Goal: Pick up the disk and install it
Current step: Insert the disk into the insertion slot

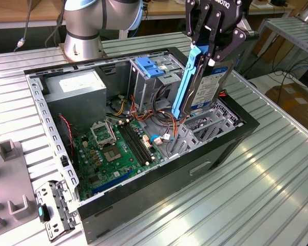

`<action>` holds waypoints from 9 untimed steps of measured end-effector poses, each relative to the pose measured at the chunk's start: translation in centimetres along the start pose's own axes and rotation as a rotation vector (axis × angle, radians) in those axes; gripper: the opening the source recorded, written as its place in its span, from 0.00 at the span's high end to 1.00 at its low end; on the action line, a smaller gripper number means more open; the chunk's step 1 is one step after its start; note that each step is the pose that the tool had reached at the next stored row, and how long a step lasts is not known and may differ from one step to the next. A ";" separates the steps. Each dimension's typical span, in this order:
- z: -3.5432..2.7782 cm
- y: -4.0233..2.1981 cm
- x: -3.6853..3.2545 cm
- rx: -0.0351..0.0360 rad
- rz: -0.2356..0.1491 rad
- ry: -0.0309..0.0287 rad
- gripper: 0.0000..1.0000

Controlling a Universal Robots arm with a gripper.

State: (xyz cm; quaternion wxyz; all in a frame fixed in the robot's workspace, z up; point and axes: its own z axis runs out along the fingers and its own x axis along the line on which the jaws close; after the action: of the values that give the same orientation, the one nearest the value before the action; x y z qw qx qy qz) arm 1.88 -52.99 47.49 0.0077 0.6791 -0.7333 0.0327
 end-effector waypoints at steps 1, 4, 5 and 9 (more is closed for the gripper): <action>0.06 -0.13 0.02 0.0000 0.000 0.0000 0.63; 0.26 -0.62 0.28 0.0000 0.000 0.0002 0.63; 0.31 -0.79 0.39 0.0000 0.000 0.0003 0.63; 0.72 -1.61 0.66 0.0000 0.000 0.0002 0.63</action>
State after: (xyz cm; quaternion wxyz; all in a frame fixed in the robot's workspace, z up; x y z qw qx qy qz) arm 3.46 -53.81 46.87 0.0077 0.6791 -0.7333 0.0328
